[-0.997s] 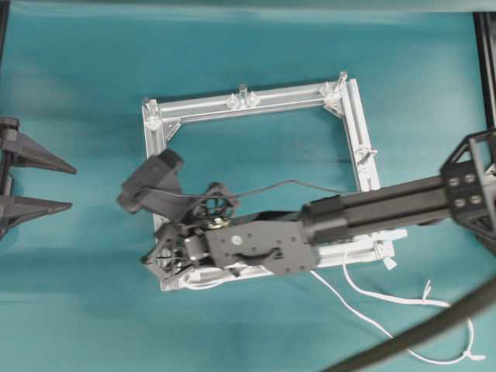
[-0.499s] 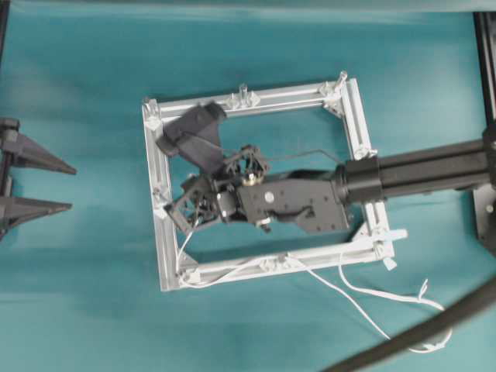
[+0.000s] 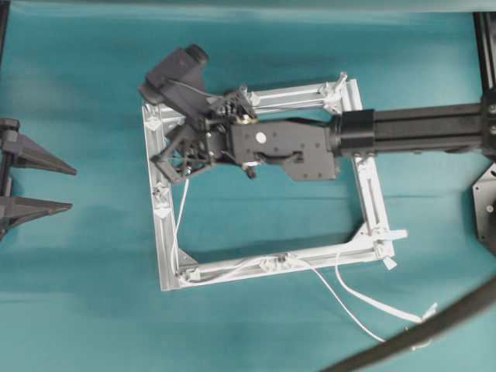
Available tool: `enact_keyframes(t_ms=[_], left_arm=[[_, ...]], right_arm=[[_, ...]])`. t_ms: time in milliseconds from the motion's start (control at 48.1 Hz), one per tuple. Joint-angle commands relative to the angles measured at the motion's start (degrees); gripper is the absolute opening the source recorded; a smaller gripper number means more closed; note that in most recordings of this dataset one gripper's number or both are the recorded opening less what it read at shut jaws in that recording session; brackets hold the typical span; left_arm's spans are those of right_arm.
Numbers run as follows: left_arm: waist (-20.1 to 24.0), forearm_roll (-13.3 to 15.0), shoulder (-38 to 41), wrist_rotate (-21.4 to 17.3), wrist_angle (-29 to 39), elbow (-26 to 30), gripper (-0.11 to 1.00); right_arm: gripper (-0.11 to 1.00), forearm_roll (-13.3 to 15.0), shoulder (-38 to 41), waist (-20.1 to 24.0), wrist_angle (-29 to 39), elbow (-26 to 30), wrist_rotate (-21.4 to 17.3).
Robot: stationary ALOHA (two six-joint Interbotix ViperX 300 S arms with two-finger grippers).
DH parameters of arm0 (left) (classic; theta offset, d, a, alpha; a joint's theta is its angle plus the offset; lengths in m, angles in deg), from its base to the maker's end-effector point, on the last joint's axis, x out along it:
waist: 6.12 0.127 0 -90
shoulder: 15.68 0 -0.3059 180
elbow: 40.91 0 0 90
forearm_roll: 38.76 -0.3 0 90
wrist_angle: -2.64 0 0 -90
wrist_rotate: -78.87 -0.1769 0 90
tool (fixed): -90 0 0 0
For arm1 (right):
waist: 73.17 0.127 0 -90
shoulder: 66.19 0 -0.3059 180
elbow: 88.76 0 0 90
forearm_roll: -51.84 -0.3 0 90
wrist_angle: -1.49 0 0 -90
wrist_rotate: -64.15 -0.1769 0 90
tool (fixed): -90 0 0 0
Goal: Move the cable alternately left and right between 8 pins so it hooks onto each one.
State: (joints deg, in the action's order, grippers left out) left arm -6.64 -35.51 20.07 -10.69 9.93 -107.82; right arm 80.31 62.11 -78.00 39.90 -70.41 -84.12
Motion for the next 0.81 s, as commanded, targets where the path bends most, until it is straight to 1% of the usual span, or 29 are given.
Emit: enact_keyframes(t_ms=[0,166,291,436,686,789], left_arm=[[-0.09,-0.26,0.35,-0.18,-0.18,0.97,0.66],[-0.09,-0.26,0.35,-0.09,-0.26,0.97,0.66],[-0.09,-0.26,0.35,-0.09,-0.26,0.97,0.66],[-0.09,-0.26,0.35,-0.09,-0.26,0.97,0.66],[0.0,-0.26,0.35,-0.09,-0.26,0.97,0.66],[-0.09,-0.26,0.44,-0.09,-0.26,0.97,0.66]], right_arm=[[0.19,-1.23,0.62,-0.18,-0.18,4.39,2.72],[0.19,-4.39,5.1,-0.18,1.41,11.16,7.91],[0.19,-5.54,7.47,-0.18,2.46,14.85,11.16],[0.19,-6.59,8.96,-0.26,2.64,17.84,14.06],[0.19,-8.53,11.43,-0.35,3.34,21.71,16.44],[0.19,-10.11,12.48,-0.35,3.25,22.85,18.98]])
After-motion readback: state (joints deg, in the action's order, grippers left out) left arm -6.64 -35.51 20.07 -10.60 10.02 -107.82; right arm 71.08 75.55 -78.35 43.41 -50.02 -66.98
